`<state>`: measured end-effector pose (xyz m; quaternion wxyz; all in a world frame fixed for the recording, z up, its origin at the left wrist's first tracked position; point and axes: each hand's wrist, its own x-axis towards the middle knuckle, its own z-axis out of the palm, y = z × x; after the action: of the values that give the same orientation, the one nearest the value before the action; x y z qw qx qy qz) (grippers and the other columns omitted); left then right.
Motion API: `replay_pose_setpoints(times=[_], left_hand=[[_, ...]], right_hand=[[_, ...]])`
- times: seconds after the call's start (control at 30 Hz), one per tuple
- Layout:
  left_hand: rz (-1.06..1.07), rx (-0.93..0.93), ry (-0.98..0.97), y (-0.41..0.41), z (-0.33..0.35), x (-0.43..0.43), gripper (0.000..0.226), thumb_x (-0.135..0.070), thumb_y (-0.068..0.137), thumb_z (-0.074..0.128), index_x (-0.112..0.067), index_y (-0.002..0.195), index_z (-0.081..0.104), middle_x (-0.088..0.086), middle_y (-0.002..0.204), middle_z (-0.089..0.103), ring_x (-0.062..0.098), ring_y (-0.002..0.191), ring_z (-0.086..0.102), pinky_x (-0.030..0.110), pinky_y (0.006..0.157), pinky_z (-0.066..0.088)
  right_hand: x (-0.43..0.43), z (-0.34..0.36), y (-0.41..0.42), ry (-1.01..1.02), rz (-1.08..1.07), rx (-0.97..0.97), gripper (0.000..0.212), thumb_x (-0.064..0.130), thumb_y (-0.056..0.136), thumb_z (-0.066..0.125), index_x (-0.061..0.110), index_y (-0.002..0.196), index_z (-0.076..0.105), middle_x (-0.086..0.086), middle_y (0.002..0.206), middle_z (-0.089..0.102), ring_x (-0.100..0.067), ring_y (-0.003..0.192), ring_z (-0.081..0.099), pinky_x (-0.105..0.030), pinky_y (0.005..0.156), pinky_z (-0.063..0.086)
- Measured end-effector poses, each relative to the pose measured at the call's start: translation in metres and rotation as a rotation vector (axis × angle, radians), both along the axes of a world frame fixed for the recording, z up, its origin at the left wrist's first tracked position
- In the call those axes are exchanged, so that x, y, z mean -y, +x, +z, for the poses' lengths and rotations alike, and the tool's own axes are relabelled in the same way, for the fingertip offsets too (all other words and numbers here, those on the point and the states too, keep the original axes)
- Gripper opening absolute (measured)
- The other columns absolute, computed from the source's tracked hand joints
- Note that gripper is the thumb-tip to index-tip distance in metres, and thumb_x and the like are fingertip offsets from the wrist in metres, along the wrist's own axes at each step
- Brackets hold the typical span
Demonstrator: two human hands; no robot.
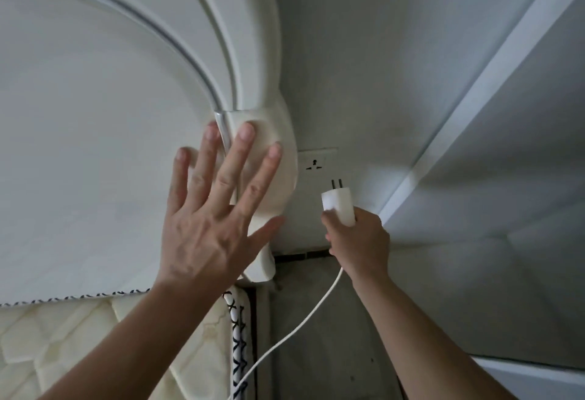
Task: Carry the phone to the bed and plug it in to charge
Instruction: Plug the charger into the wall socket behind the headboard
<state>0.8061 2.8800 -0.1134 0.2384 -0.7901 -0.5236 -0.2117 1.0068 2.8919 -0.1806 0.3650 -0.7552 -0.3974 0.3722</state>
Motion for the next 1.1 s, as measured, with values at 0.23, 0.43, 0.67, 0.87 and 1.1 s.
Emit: replay_pose_setpoints(times=[0.23,0.43,0.67,0.87,1.1], left_hand=[[0.005,-0.024,0.052,-0.003,-0.008,-0.006,0.096,-0.053,0.09,0.067,-0.025,0.16,0.008,0.001,0.167,-0.016,0.031,0.154,-0.007,0.053,0.124,0.001],[0.016,-0.016,0.043,0.0,-0.007,-0.005,0.092,-0.051,0.092,0.064,-0.026,0.159,0.007,0.002,0.168,-0.01,0.03,0.153,-0.008,0.053,0.124,0.002],[0.0,0.002,0.039,0.0,-0.008,-0.004,0.09,-0.048,0.092,0.064,-0.025,0.16,0.009,0.001,0.167,-0.015,0.031,0.154,-0.006,0.053,0.124,0.003],[0.006,0.008,0.034,0.002,-0.009,-0.005,0.088,-0.048,0.093,0.062,-0.025,0.16,0.009,0.0,0.167,-0.017,0.031,0.154,-0.007,0.055,0.123,0.004],[-0.004,0.043,0.038,0.003,-0.009,-0.004,0.086,-0.046,0.095,0.061,-0.026,0.16,0.009,-0.002,0.167,-0.017,0.029,0.154,-0.008,0.054,0.123,0.003]], right_hand=[[-0.021,-0.024,-0.005,0.046,0.088,0.229,0.032,0.048,0.079,0.06,0.019,0.067,0.057,0.005,0.058,0.059,-0.009,0.052,0.055,-0.021,0.043,0.031],[-0.046,-0.029,-0.015,0.043,0.098,0.286,0.03,0.047,0.08,0.064,0.021,0.065,0.057,0.002,0.06,0.06,-0.018,0.055,0.058,-0.025,0.049,0.037],[-0.054,-0.033,-0.021,0.023,0.106,0.276,0.028,0.045,0.084,0.066,0.019,0.075,0.066,0.005,0.061,0.059,-0.008,0.05,0.051,-0.021,0.047,0.032],[-0.053,-0.039,-0.023,0.035,0.067,0.281,0.03,0.045,0.083,0.065,0.019,0.07,0.062,0.004,0.059,0.059,-0.014,0.052,0.055,-0.024,0.051,0.038],[-0.055,-0.039,-0.031,0.042,0.03,0.274,0.032,0.046,0.083,0.064,0.017,0.069,0.062,-0.002,0.061,0.063,-0.024,0.058,0.063,-0.031,0.056,0.052]])
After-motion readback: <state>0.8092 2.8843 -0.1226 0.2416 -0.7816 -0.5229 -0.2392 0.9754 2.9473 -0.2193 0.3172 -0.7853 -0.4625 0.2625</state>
